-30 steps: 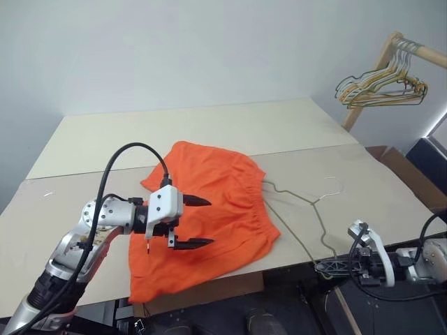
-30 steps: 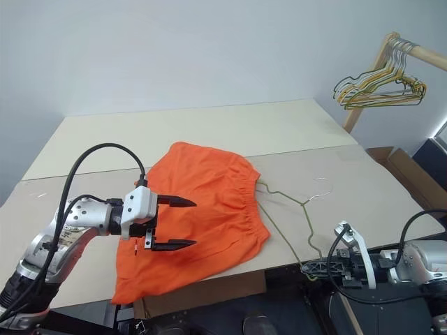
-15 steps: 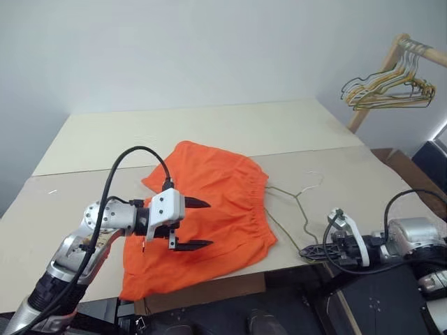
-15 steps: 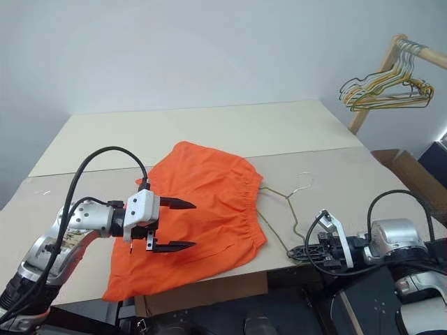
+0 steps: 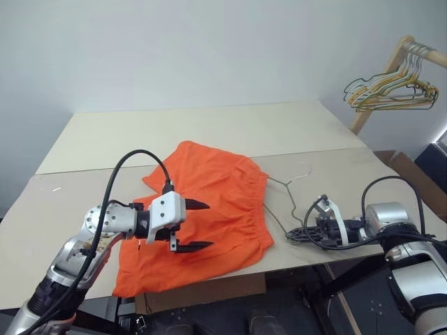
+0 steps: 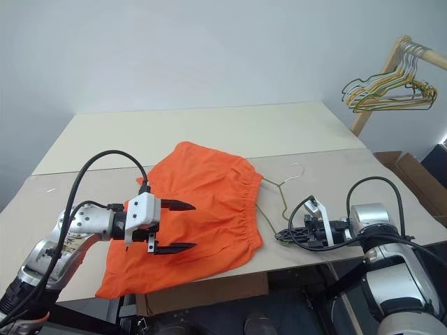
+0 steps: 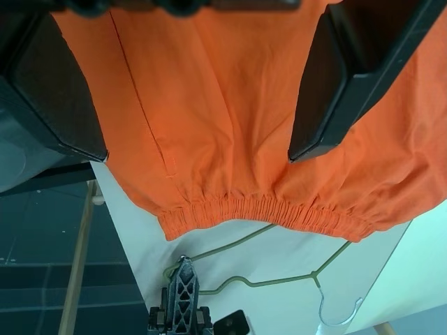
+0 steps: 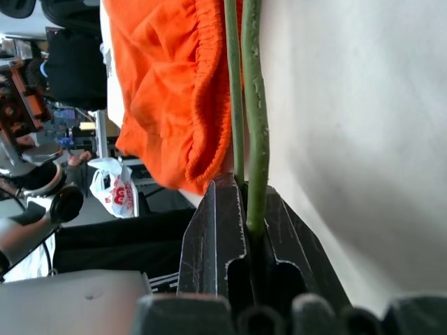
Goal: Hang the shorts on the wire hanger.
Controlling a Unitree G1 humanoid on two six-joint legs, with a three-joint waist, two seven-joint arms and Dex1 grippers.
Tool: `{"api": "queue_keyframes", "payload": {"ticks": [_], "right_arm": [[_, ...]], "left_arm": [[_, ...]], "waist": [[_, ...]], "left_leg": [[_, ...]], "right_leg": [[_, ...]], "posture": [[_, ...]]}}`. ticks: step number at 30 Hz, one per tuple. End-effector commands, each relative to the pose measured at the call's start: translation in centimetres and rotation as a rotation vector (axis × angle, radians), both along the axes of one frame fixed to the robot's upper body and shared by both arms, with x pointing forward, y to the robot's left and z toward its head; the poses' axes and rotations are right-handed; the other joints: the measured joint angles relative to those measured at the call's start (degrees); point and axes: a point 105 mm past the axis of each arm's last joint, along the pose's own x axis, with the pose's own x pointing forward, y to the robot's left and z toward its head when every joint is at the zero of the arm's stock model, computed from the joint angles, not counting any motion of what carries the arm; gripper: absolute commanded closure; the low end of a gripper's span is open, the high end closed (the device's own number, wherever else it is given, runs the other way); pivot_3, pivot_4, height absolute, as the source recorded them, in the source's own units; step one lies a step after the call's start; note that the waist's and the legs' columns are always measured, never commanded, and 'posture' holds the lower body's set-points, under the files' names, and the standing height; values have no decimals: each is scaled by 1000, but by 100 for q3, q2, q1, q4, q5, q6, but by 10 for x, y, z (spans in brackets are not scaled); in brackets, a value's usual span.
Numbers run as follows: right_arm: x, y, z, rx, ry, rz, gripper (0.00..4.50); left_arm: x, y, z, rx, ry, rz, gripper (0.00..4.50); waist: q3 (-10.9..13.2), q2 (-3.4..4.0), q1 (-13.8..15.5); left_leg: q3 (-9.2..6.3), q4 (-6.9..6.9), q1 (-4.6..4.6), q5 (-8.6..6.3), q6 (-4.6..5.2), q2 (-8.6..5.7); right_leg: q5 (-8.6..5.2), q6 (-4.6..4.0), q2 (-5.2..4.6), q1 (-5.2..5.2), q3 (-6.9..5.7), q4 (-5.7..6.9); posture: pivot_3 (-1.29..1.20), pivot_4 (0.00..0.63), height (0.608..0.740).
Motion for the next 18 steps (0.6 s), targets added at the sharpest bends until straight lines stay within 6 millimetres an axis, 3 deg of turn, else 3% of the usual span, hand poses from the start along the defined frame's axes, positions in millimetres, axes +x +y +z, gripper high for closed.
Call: {"api": "queue_keyframes", "payload": {"ticks": [1, 10, 15, 18], "right_arm": [[12, -5, 13, 10, -94, -37, 4500], [20, -18, 37, -200, -330, 27, 4500], [23, -15, 61, -280, -507, 75, 4500], [24, -10, 68, -356, -666, 140, 4500]], "left_arm": [[-2, -2, 6, -3, -37, -9, 19], [7, -3, 8, 0, -53, -1, 19], [23, -6, 25, -42, -120, 6, 19], [46, -7, 48, -90, -202, 59, 19]], "waist": [[0, 0, 9], [2, 4, 48], [4, 8, 80], [4, 8, 95]], "left_leg": [[0, 0, 2, 0, 0, 0], [1, 0, -4, 0, 0, 1], [5, 0, -3, 0, 0, 1], [4, 0, -5, 0, 0, 0]], "right_leg": [[0, 0, 0, 2, 0, 0], [0, 0, 0, -7, 0, 2], [0, 0, 2, -9, 0, 4], [0, 1, 2, -8, -2, 1]], "posture": [[-27, 0, 740], [-59, 0, 740], [-90, 0, 740], [-94, 0, 740]]}}
